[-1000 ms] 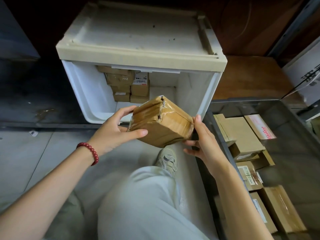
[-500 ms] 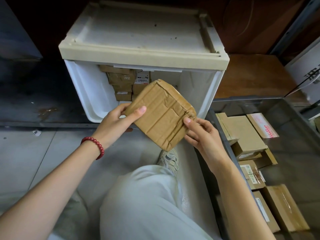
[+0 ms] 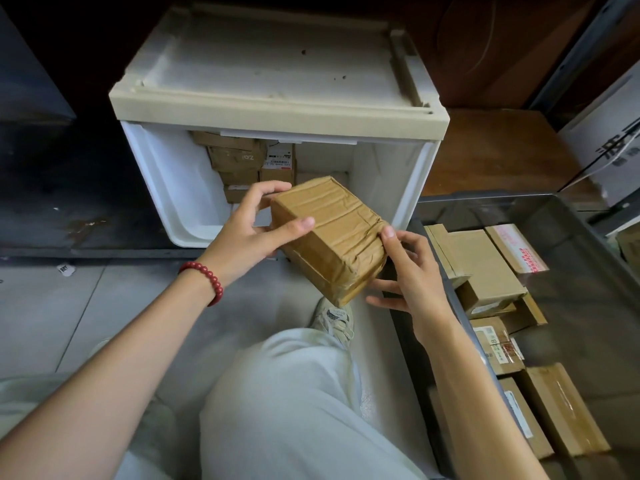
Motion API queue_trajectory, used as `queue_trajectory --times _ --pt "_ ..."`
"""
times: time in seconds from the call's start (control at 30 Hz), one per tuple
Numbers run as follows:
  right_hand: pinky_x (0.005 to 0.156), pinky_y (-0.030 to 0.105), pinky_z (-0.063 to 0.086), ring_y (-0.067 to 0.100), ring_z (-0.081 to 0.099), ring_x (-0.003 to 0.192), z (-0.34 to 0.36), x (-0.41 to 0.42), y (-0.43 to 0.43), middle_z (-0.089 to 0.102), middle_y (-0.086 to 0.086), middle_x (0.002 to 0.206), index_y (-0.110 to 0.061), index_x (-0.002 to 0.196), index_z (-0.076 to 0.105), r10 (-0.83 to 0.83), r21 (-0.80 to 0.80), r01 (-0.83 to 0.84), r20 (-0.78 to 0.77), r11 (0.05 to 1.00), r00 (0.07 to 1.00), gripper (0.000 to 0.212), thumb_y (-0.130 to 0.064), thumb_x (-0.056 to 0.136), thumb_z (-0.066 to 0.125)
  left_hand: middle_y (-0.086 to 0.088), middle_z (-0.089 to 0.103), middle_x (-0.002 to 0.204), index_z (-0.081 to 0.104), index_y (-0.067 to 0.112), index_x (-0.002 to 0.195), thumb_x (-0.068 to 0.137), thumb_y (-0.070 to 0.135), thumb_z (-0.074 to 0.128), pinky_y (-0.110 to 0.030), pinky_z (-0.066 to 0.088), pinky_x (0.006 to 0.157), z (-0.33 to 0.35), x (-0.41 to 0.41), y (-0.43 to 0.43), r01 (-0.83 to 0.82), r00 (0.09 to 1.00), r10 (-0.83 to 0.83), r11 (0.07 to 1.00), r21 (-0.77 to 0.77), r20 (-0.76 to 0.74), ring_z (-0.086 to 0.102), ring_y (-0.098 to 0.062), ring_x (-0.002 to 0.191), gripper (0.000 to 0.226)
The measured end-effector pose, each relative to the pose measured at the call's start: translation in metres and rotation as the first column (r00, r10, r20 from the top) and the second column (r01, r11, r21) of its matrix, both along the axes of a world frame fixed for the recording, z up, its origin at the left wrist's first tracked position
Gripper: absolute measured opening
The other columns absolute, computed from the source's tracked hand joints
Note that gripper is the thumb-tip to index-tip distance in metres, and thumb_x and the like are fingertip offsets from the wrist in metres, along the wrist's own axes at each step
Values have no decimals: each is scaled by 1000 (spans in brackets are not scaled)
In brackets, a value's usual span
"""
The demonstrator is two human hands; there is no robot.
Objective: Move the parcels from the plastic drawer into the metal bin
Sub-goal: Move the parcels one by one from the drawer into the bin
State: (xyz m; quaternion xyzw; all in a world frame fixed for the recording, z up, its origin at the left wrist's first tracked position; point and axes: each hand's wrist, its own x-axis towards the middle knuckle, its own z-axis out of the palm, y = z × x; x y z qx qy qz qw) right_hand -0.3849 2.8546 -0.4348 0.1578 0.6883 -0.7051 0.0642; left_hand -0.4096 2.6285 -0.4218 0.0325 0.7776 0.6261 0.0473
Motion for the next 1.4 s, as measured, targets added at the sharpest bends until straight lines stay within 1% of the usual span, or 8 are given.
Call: queue_trajectory --times 0.13,0.3,0.5,0.7,0.8,0.9,1.07,1.4 --pt "53 37 59 25 73 68 -2 2 6 67 -5 109 -28 114 56 -25 62 25 3 998 1000 39 -57 89 52 24 43 135 39 50 134 55 49 88 -2 43 83 -1 -5 2 91 995 -96 989 -119 -39 44 23 110 93" --pt "61 40 60 13 71 94 0 6 19 61 -13 125 -45 140 42 217 45 -216 -24 975 976 67 -65 77 52 26 53 118 42 44 130 61 62 77 -10 47 74 4 -5 12 -28 1000 27 993 -111 -10 58 7 97 79" --pt "61 31 59 12 63 102 3 7 33 56 -13 121 -54 143 28 302 179 -292 -31 940 953 86 -66 68 70 13 62 105 40 38 122 61 70 63 -37 51 89 15 -10 30 -178 984 179 960 -218 -14 56 3 96 73" --pt "68 31 56 9 66 93 18 -1 64 70 -5 102 -28 106 66 78 301 -8 -220 954 972 58 -68 85 30 11 70 102 42 33 120 55 65 75 -32 54 85 27 -17 77 12 1000 -9 978 -207 17 66 -6 92 79" --pt "86 20 50 0 61 97 23 2 92 64 -8 109 -31 111 59 -16 273 92 -270 958 963 53 -62 88 23 8 70 107 43 30 119 64 53 81 -42 51 94 31 -31 113 46 998 -53 970 -237 -25 64 -12 101 70" --pt "92 20 46 -7 55 106 15 10 126 58 -9 121 -26 129 49 -42 309 135 -289 942 956 56 -58 90 25 4 66 116 45 26 118 75 42 76 -43 51 94 37 -48 155 84 994 -99 962 -260 -48 59 -14 109 55" --pt "100 48 47 13 61 112 -9 32 189 65 -8 118 -31 133 48 -229 271 266 -159 925 960 68 -74 80 44 9 62 116 49 23 120 81 42 71 -11 39 68 32 -61 234 248 958 -282 900 -358 -46 57 -7 103 49" --pt "94 53 50 18 68 98 -55 71 271 70 -2 102 -42 138 31 -427 252 405 39 879 903 65 -64 82 56 0 57 117 32 35 136 85 41 67 -30 44 87 -34 -40 339 458 871 -484 737 -497 85 56 -20 108 62"
